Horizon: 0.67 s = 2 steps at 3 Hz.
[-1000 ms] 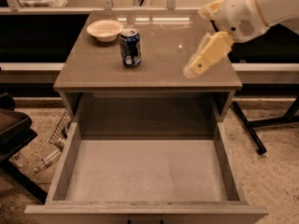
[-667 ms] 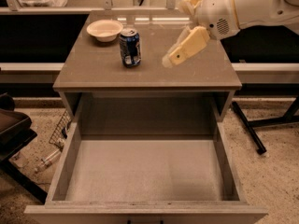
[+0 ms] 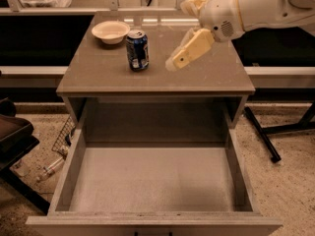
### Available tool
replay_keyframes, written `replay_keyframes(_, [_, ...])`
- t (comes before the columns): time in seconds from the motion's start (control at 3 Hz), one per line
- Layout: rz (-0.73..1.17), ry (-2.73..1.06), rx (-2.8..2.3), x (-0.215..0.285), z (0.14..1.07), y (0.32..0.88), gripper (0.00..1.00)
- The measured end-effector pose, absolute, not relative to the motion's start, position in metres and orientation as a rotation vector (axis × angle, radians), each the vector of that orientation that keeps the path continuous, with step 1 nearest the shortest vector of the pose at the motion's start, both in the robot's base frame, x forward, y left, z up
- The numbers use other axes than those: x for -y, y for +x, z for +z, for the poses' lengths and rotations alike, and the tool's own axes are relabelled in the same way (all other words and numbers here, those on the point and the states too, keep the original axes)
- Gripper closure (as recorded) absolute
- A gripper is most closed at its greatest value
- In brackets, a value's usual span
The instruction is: Place pepsi can into top drawer
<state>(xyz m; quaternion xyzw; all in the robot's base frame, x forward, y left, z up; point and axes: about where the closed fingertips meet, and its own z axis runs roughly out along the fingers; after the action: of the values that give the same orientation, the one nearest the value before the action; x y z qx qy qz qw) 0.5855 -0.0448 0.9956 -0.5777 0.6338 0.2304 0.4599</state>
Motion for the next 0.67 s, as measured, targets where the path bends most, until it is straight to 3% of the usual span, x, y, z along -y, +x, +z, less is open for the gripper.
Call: replay_keyframes(0.67, [0.665, -1.429, -1.430, -0.017, 0.954, 0.669, 0.00])
